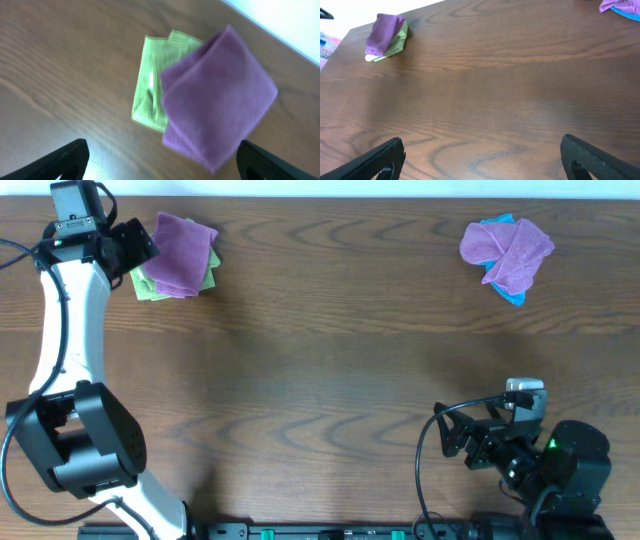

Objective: Fold the cloth

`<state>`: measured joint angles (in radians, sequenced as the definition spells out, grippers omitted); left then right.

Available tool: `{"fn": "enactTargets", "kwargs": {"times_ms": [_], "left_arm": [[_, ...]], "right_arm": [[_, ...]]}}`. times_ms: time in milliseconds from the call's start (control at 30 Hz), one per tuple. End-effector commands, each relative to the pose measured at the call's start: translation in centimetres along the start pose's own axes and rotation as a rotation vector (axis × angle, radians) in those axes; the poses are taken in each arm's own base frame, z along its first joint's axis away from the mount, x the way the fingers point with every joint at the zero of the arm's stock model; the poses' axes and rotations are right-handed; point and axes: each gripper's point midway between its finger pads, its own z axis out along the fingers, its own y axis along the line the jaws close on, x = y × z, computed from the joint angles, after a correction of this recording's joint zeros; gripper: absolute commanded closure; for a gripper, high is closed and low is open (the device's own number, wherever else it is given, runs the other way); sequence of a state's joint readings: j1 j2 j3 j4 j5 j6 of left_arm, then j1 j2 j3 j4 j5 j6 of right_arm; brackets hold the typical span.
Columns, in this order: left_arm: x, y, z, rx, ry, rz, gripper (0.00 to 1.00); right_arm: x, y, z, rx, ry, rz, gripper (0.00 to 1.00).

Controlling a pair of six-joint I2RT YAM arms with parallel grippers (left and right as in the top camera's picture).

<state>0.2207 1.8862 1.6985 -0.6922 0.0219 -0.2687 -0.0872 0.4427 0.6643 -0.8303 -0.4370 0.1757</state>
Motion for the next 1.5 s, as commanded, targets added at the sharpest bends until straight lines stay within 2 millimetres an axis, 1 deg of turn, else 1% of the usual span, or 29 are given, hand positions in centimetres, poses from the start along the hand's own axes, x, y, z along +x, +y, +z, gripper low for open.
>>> {"fn": "enactTargets", "kwargs": {"times_ms": [0, 133, 233, 333, 433, 533, 633, 800, 867, 933, 967, 1033, 1133, 1467], "left_arm": [[0.5, -1.0, -2.0, 0.06, 0.029, 0.047, 0.05], [2.6, -1.3, -3.5, 0.064, 0.102, 0.058, 0.05], [3.7, -1.4, -4.5, 0.063, 0.137, 0.064, 0.05], [5.4, -2.1, -5.8, 0.114, 0.206, 0.064, 0.05], [6.0, -1.6, -6.5, 0.092, 0.229, 0.067, 0.05], [7.6, -1.0, -7.6, 0.073, 0.288, 0.069, 0.05], [8.0, -1.1, -8.7, 0.094, 0.297, 0.096, 0.05], [8.9, -0.7, -11.7, 0.114, 0.272, 0.134, 0.05], [9.7, -0.3, -12.5, 0.114, 0.265, 0.137, 0.04], [11.0, 0.2, -13.1, 0.118, 0.258, 0.141, 0.05], [11.6, 0.4, -13.3, 0.121, 0.25, 0.141, 0.05], [13.3, 0.7, -13.4, 0.15, 0.218, 0.141, 0.05], [15.0, 0.9, -13.3, 0.192, 0.161, 0.136, 0.04], [18.9, 2.0, -14.4, 0.291, -0.098, 0.151, 0.05]], "right_arm": [[0.2, -0.2, 0.0, 0.005, 0.001, 0.016, 0.01], [0.2, -0.2, 0.0, 0.005, 0.001, 0.016, 0.01], [0.2, -0.2, 0.0, 0.005, 0.001, 0.016, 0.01], [0.2, -0.2, 0.0, 0.005, 0.001, 0.016, 0.01], [0.2, -0.2, 0.0, 0.005, 0.001, 0.016, 0.01], [0.2, -0.2, 0.0, 0.005, 0.001, 0.016, 0.01], [0.2, -0.2, 0.0, 0.005, 0.001, 0.016, 0.01], [0.2, -0.2, 0.0, 0.005, 0.001, 0.016, 0.01], [0.2, -0.2, 0.0, 0.005, 0.001, 0.016, 0.01], [0.2, -0.2, 0.0, 0.005, 0.001, 0.016, 0.01], [0.2, -0.2, 0.0, 0.005, 0.001, 0.016, 0.01], [0.2, -0.2, 0.0, 0.005, 0.001, 0.016, 0.01], [0.2, -0.2, 0.0, 0.005, 0.001, 0.016, 0.01], [0.2, -0.2, 0.0, 0.005, 0.001, 0.016, 0.01]]}}
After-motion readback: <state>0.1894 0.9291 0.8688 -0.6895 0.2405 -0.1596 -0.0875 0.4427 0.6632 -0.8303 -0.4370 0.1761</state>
